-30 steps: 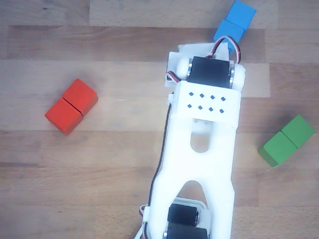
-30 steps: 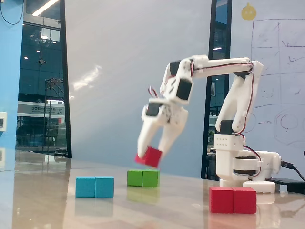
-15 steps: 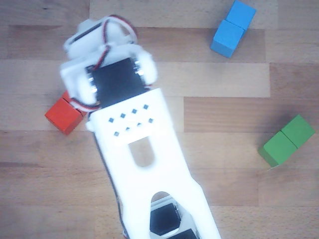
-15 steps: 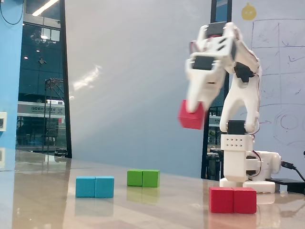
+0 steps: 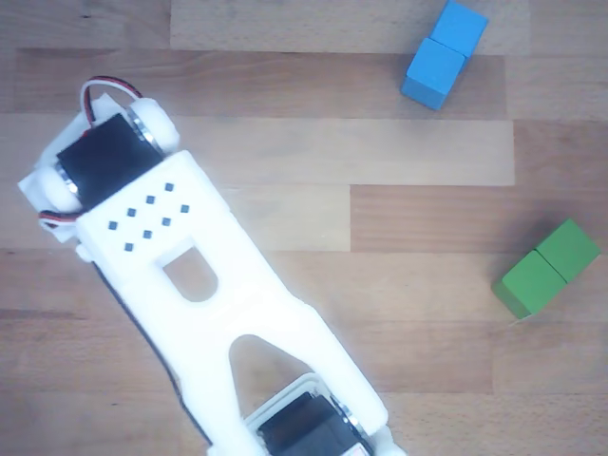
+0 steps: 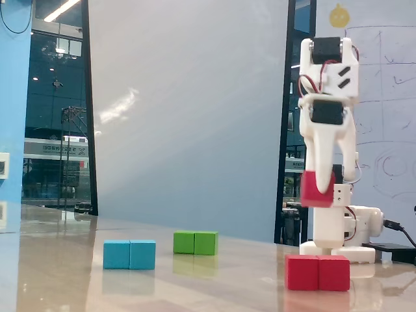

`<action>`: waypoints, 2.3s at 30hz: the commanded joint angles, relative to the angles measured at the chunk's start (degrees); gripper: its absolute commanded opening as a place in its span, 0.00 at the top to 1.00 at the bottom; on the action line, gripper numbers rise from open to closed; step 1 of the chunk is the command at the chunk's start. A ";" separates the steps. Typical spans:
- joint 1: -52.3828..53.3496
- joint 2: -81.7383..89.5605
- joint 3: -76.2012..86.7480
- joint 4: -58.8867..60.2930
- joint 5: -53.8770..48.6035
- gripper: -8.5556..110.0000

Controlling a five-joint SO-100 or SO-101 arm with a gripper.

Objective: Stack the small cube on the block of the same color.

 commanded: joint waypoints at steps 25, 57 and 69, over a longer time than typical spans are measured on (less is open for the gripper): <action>-1.49 -14.33 -7.38 -4.13 -0.18 0.85; 2.64 -14.85 -7.29 -4.75 -0.26 0.78; 3.52 -14.15 -7.29 -4.66 -0.26 0.76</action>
